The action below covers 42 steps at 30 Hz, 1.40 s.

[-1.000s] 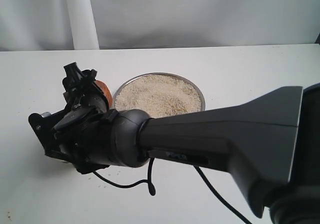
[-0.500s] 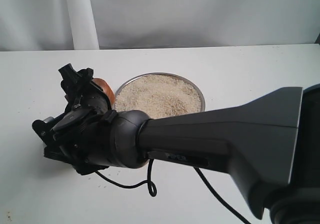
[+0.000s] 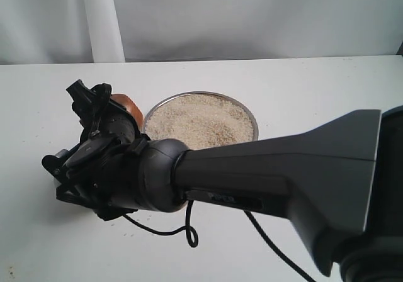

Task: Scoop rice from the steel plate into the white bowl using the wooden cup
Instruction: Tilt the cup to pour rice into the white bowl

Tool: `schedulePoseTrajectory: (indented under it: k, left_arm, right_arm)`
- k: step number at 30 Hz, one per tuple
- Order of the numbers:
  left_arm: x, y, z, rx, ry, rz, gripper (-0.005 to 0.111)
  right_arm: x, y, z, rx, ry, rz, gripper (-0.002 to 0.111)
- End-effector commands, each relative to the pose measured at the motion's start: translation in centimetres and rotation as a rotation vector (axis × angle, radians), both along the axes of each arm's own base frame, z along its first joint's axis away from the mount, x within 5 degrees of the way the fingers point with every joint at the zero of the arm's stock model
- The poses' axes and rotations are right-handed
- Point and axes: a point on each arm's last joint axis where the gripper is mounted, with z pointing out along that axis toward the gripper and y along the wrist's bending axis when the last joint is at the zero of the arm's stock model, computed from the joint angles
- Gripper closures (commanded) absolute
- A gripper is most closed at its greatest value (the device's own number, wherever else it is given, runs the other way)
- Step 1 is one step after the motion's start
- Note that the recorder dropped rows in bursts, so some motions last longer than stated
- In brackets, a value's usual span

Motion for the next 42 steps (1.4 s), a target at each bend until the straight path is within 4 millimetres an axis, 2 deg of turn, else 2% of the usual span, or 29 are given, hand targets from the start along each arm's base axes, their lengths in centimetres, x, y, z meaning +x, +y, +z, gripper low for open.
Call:
schedulePoseTrajectory:
  k: [1,17,24,42]
  left_arm:
    - [0.0,0.0,0.2,-0.005,-0.015,-0.004,0.107]
    - [0.0,0.0,0.2,-0.005,-0.015,-0.004,0.107]
    - [0.0,0.0,0.2,-0.005,-0.015,-0.004,0.107]
    - [0.0,0.0,0.2,-0.005,-0.015,-0.004,0.107]
  right_arm:
    - [0.0,0.2,0.9,-0.02,-0.046,0.023,0.103]
    - [-0.5,0.7,1.2,-0.131,-0.114,0.106,0.103]
    - [-0.3,1.1,1.9,-0.183,-0.217,0.171,0.103]
    - [-0.4,1.4,1.9,-0.235,-0.245,0.22,0.103]
